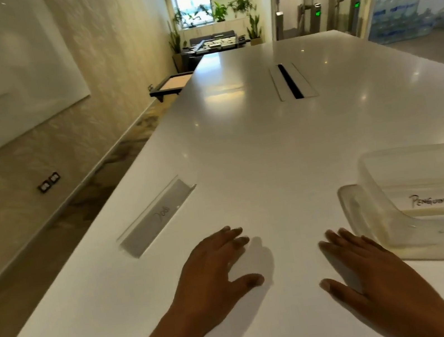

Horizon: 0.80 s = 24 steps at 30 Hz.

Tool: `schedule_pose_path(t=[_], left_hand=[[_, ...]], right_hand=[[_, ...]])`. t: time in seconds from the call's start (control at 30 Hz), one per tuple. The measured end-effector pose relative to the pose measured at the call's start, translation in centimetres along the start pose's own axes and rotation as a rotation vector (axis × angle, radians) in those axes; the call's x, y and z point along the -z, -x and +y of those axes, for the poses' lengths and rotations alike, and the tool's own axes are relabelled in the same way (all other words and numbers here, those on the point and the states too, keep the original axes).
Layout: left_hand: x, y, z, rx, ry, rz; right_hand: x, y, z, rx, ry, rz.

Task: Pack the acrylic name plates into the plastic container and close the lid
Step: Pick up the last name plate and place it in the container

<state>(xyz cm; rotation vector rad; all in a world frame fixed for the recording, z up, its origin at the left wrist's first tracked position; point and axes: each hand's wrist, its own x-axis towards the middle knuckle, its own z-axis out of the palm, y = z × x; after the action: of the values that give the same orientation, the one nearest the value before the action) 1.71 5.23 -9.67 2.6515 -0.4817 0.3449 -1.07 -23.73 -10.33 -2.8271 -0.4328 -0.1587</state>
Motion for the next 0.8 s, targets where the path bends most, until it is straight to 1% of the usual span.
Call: schedule_pose_path(t=[0.1,0.2,0.3,0.37,0.47,0.57,0.67,0.8], left_hand=[[2.3,-0.2,-2.8,0.091,-0.013,0.155],[4.2,-0.3,-5.5,0.198,-0.027,0.309],[5.2,-0.3,-7.8,0.35,-0.048,0.391],[5.4,-0.1,-9.3,0.448,-0.033,0.425],[5.1,0.3,-11.0,0.539,0.027,0.478],[4.9,0.4,-12.0,0.65,0.134,0.47],[4.7,0.4,-12.8,0.688,0.229,0.447],[4.6,0.4,-13.3,0.689,0.243,0.443]], right_hand=[[0.2,-0.5,-0.3,0.004,0.018,-0.035],[0.3,-0.8,-0.6,0.004,0.005,-0.006],[0.3,-0.9,-0.6,0.002,0.001,-0.002],[0.2,-1.0,-0.5,0.025,0.032,0.008],[-0.3,-1.0,-0.4,0.024,0.099,0.087],[-0.6,-1.1,-0.2,0.035,0.123,0.103],[-0.6,-1.0,-0.2,0.024,0.077,0.079],[-0.2,-0.9,-0.4,-0.002,0.004,0.026]])
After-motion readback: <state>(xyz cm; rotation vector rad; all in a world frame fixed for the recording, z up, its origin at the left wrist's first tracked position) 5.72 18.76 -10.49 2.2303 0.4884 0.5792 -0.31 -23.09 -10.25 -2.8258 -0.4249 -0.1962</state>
